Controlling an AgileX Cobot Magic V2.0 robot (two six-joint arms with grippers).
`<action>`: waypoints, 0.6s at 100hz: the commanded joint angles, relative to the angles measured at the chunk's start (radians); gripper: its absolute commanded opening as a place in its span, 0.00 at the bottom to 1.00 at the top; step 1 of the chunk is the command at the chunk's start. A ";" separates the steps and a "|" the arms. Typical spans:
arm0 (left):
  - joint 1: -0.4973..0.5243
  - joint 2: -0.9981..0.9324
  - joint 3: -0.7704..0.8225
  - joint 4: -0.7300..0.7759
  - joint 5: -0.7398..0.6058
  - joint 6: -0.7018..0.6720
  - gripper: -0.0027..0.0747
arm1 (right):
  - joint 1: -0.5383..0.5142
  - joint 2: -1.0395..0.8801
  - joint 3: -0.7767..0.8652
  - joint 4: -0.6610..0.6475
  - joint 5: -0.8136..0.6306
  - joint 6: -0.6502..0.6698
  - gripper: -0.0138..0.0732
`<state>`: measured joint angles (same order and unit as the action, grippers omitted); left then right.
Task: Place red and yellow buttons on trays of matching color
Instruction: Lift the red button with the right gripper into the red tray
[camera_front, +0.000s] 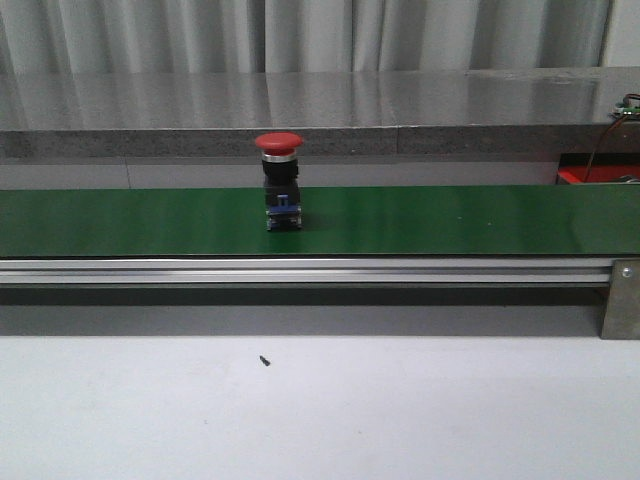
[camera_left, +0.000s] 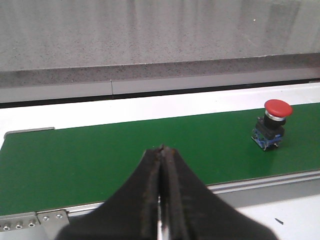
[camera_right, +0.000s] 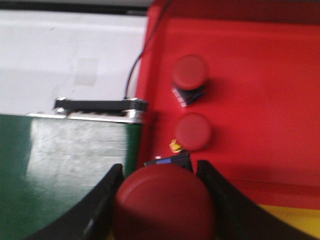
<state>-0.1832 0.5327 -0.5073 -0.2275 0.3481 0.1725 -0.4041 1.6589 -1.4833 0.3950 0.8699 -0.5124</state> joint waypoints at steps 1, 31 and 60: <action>-0.009 0.002 -0.027 -0.016 -0.083 0.002 0.01 | -0.046 -0.005 -0.054 0.018 -0.049 0.000 0.30; -0.009 0.002 -0.027 -0.016 -0.083 0.002 0.01 | -0.070 0.224 -0.163 0.015 -0.094 0.000 0.30; -0.009 0.002 -0.027 -0.016 -0.083 0.002 0.01 | -0.070 0.389 -0.290 0.015 -0.049 0.000 0.30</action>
<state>-0.1832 0.5327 -0.5073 -0.2275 0.3481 0.1725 -0.4671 2.0814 -1.7186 0.3935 0.8318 -0.5105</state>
